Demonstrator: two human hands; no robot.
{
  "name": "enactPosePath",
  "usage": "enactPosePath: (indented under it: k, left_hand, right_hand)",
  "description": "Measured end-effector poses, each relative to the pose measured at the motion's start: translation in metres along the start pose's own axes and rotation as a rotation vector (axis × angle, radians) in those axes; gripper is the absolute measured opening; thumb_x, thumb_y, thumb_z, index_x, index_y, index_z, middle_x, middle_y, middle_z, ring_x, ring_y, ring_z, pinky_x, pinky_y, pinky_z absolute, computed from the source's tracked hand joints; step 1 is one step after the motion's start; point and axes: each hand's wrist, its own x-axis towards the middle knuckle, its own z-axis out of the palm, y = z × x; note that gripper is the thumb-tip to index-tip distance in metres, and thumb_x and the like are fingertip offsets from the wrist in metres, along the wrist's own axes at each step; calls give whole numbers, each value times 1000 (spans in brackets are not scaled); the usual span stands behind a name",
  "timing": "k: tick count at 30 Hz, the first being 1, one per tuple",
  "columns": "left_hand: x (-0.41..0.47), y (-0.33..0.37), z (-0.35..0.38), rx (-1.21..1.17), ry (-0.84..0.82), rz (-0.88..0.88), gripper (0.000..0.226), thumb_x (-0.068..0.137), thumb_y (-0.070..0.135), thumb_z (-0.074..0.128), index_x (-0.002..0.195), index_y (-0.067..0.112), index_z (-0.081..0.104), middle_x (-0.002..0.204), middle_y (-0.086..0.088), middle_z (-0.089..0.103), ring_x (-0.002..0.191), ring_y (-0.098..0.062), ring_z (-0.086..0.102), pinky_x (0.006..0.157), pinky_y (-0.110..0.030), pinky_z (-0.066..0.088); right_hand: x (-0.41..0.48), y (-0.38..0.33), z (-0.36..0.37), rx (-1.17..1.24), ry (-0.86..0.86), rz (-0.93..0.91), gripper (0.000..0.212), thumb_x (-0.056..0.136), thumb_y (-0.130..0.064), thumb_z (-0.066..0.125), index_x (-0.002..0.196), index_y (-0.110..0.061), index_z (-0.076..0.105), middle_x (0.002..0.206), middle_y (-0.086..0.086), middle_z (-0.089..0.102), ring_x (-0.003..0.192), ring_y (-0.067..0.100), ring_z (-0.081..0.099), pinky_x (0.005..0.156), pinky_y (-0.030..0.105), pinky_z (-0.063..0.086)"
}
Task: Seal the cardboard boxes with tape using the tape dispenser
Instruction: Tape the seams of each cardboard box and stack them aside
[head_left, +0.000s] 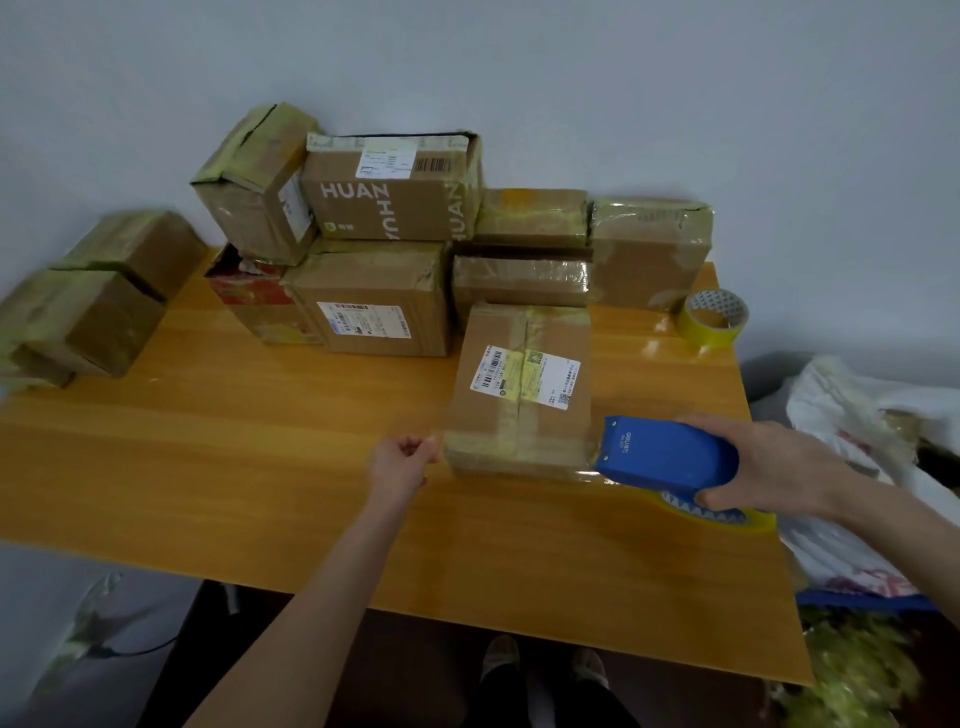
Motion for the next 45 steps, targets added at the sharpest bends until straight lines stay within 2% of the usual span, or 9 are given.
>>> enactPosePath:
  k: [15,20,22,25,28,30,32,34,45]
  left_hand:
    - [21,-6,1,224,-53,35,24,96,26,57,73,19,57,80,-3,67,77,-23,57,79,-44,52]
    - [35,-19,-11,646,-117,92,30,97,34,52,121,20,63,107,-17,67,82,-32,64,71,-34,53]
    - [33,-28,-23,728,-3,99,32,97,31,51,125,21,63,105,-19,64,68,-27,63,59,-30,48]
    - [10,-20,-18,671,217,422,23,96,17,54,112,15,70,102,-9,58,76,-18,56,62,-26,41]
    - [-34,0,15,702,111,878,26,86,7,63,111,12,69,104,-6,63,94,-18,59,76,-25,49]
    - [-56,9,45,784,-119,1026,45,87,9,59,131,15,56,131,-6,58,120,-24,56,101,-34,42]
    - [-65,10,66,959,-329,985,63,98,19,45,151,23,11,159,4,13,148,-18,10,120,-38,8]
    - [-62,7,73,1122,-393,919,68,102,28,37,146,27,-15,156,10,-17,144,-14,-20,120,-38,-9]
    - [-53,4,74,1304,-418,888,83,96,30,44,146,26,-22,155,7,-25,143,-12,-24,118,-34,-14]
  right_hand:
    - [24,-15,24,31,-42,39,79,76,-42,72,143,-40,30,114,-6,59,98,16,57,78,31,52]
    - [23,-15,27,51,-44,42,80,76,-43,72,144,-39,30,113,-7,59,96,15,56,75,31,51]
    - [24,-15,26,50,-43,27,81,76,-43,72,145,-39,29,107,-9,57,91,13,55,68,27,48]
    - [24,-14,24,60,-34,8,80,76,-45,72,144,-39,30,107,-10,57,92,13,55,71,29,51]
    - [24,-11,23,66,-48,-20,75,76,-48,72,140,-39,34,115,-10,58,99,14,57,79,35,53]
    - [23,-11,23,50,-59,-37,77,76,-55,71,140,-39,31,119,-10,57,103,14,56,80,33,51]
    - [24,-11,26,37,-52,-54,86,73,-64,69,143,-40,25,122,-10,56,108,15,55,82,32,49]
    - [25,-9,28,30,-23,-63,87,72,-64,68,143,-42,24,121,-11,56,107,15,55,82,33,50]
    - [11,27,19,155,-88,-63,78,75,-45,74,140,-44,32,113,-13,57,100,11,56,84,32,51]
